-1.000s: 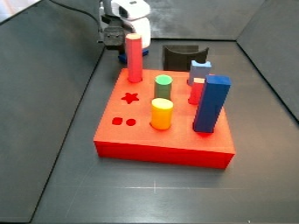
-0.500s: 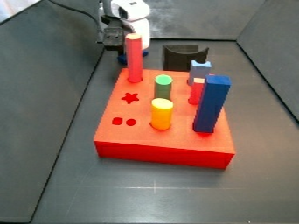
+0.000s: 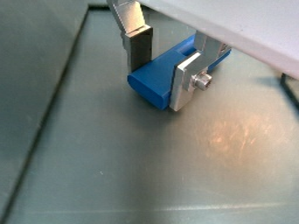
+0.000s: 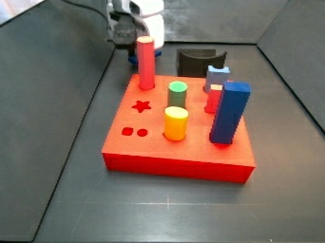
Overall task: Pick up the square-circle object. Move up. Place the square-circle object on the fixture. Regrasp the square-circle object. Rotate the square-circle object. Move to above the board. Insert the square-circle object.
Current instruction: Move up, then place the square-circle object on the fixture.
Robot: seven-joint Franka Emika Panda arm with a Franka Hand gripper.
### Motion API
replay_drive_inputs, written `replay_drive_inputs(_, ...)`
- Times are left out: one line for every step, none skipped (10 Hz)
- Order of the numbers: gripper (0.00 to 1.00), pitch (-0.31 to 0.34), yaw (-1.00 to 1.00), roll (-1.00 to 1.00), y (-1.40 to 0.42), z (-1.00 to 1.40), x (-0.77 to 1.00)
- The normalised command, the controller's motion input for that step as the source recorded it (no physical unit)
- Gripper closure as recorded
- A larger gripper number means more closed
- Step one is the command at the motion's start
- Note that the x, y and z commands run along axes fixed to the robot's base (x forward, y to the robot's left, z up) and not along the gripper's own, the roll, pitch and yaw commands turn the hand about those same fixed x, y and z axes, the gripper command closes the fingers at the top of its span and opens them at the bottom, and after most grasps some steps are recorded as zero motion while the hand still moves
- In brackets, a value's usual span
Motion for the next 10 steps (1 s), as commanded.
replay_drive_inputs(1.0,0.034,-0.03,0.03,0.02,0.63,-0.06)
replay_drive_inputs(1.0,0.06,-0.03,0.05,0.02,0.5,-0.03)
replay_drive_inputs(1.0,0.082,-0.03,0.06,0.01,0.38,-0.02)
replay_drive_inputs(1.0,0.095,-0.03,0.08,0.01,0.21,-0.02)
replay_drive_inputs(1.0,0.0,0.0,0.0,0.0,1.0,0.0)
replay_drive_inputs(1.0,0.009,0.0,0.02,0.0,1.0,0.0)
replay_drive_inputs(1.0,0.026,0.0,0.03,0.0,1.0,-0.01)
replay_drive_inputs(1.0,0.047,-0.01,0.05,0.0,1.0,-0.01)
replay_drive_inputs(1.0,0.066,-0.01,0.08,0.0,1.0,-0.02)
replay_drive_inputs(1.0,0.078,-0.01,0.09,0.0,1.0,-0.02)
